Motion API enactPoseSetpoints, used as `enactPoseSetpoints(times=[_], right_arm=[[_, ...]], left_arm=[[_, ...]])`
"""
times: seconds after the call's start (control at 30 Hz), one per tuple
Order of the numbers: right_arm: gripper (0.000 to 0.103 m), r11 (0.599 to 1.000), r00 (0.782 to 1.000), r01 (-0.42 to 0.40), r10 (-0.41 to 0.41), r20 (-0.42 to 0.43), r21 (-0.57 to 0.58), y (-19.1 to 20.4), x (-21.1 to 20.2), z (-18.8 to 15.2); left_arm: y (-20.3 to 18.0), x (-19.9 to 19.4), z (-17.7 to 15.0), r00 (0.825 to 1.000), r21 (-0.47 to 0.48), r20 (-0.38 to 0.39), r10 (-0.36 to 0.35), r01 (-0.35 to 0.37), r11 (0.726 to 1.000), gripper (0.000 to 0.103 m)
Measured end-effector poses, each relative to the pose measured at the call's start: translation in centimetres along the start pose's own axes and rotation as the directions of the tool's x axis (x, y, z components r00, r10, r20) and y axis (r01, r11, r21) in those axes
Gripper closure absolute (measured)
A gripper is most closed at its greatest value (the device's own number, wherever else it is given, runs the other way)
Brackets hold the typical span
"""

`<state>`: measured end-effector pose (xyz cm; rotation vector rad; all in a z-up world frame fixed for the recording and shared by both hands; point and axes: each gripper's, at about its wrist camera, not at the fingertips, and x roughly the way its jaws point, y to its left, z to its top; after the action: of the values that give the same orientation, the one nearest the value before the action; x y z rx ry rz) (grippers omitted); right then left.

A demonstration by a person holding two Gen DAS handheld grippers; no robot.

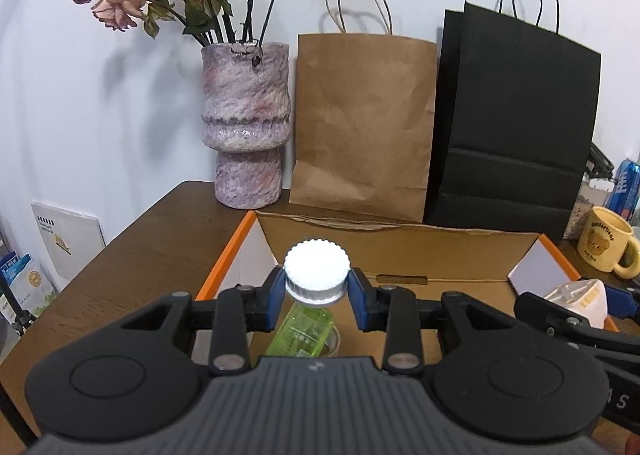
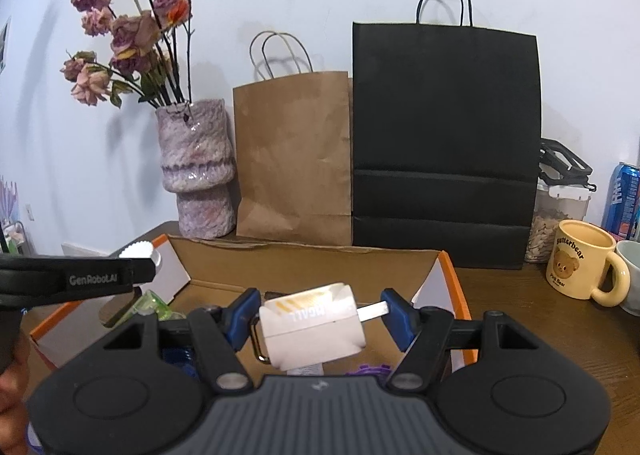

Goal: Organize rigid objects
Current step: 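Carry the white cap and plug with both tools into the box, then open both tools to release the white cap and plug inside the box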

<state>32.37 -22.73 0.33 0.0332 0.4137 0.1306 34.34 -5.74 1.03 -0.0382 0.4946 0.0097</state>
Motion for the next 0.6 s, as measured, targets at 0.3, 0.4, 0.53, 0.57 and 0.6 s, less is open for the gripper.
enactPoseSetpoints(times=[0.3,0.4,0.53,0.57,0.6], right_arm=[[0.037,1.000,0.999,-0.001,0.001,-0.044,-0.015,-0.13,0.66,-0.47],[0.033,1.000,0.999,0.001,-0.001,-0.034,-0.011,-0.29,0.48,-0.45],[0.006,0.999,0.999,0.041,-0.041,-0.005,-0.016,-0.53,0.15,-0.33],[0.003,0.999,0.999,0.049,-0.049,0.001,-0.017,-0.62,0.08,-0.30],[0.000,0.998,0.998,0.055,-0.055,0.005,-0.018,-0.72,0.07,-0.28]], left_arm=[[-0.10,0.66,-0.34,1.000,0.022,-0.018,0.008,-0.008,1.000,0.067],[-0.02,0.63,-0.30,0.999,0.023,-0.016,0.028,-0.028,0.999,0.050],[0.15,0.47,-0.20,0.998,0.023,0.000,0.061,-0.060,0.998,0.021],[0.18,0.39,-0.16,0.998,0.025,0.004,0.064,-0.064,0.998,0.015],[0.20,0.35,-0.12,0.998,0.025,0.006,0.067,-0.067,0.997,0.010]])
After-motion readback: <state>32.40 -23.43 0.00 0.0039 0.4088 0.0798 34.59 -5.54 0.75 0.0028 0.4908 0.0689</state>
